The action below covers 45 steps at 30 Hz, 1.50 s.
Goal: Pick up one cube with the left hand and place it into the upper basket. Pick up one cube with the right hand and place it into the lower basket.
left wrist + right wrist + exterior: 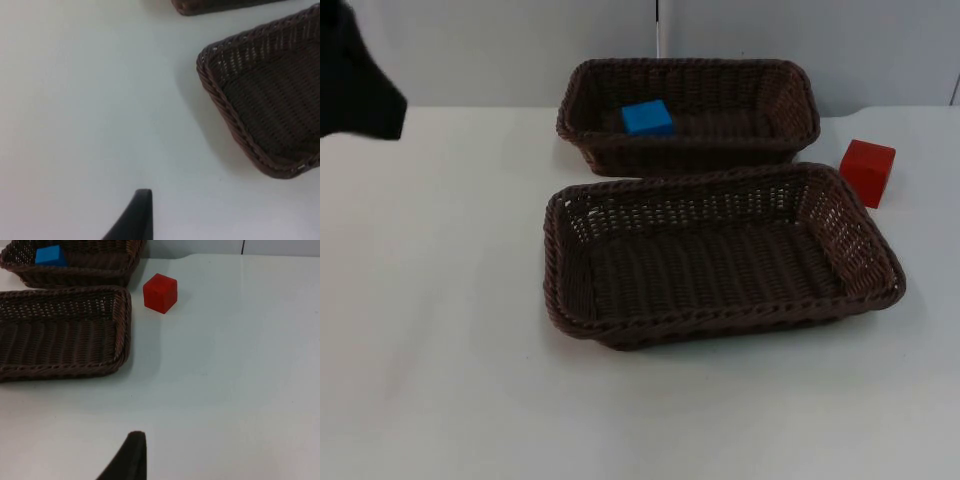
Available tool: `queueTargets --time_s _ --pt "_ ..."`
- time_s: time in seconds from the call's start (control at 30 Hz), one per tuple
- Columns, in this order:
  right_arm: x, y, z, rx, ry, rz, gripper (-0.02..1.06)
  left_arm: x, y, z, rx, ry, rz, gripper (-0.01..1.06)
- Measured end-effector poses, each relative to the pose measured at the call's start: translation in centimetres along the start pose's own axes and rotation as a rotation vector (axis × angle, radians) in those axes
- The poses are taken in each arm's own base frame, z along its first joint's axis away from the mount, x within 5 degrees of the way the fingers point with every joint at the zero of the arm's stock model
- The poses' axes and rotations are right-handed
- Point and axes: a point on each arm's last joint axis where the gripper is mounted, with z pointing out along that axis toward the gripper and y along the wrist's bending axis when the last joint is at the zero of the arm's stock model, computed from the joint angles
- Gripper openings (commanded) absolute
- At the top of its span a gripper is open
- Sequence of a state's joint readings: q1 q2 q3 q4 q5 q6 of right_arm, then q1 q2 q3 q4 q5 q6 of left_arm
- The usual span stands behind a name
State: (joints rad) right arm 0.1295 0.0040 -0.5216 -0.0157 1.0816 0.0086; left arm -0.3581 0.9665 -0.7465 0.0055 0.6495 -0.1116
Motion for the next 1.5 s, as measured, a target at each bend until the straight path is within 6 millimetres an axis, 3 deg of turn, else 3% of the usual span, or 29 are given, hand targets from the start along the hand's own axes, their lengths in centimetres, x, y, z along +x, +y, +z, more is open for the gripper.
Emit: queueTargets --time_s 0.2,0.53,1.3,1.5 --pt "0.0 0.0 0.0 0.000 0.000 0.000 1.05 0.8 0.1 -2.4 0.000 -0.045 0.005 1.02" --pt "0.0 0.0 0.0 0.000 0.000 0.026 1.05 3.8 0.5 -3.4 -0.002 -0.067 0.010 1.02" --pt "0.0 0.0 0.0 0.000 -0.002 0.079 1.05 3.9 0.5 -3.8 0.000 -0.089 0.010 1.02" --pt "-2.0 0.0 0.7 0.002 0.059 0.082 1.05 3.9 0.5 -3.8 0.001 -0.093 0.010 1.02"
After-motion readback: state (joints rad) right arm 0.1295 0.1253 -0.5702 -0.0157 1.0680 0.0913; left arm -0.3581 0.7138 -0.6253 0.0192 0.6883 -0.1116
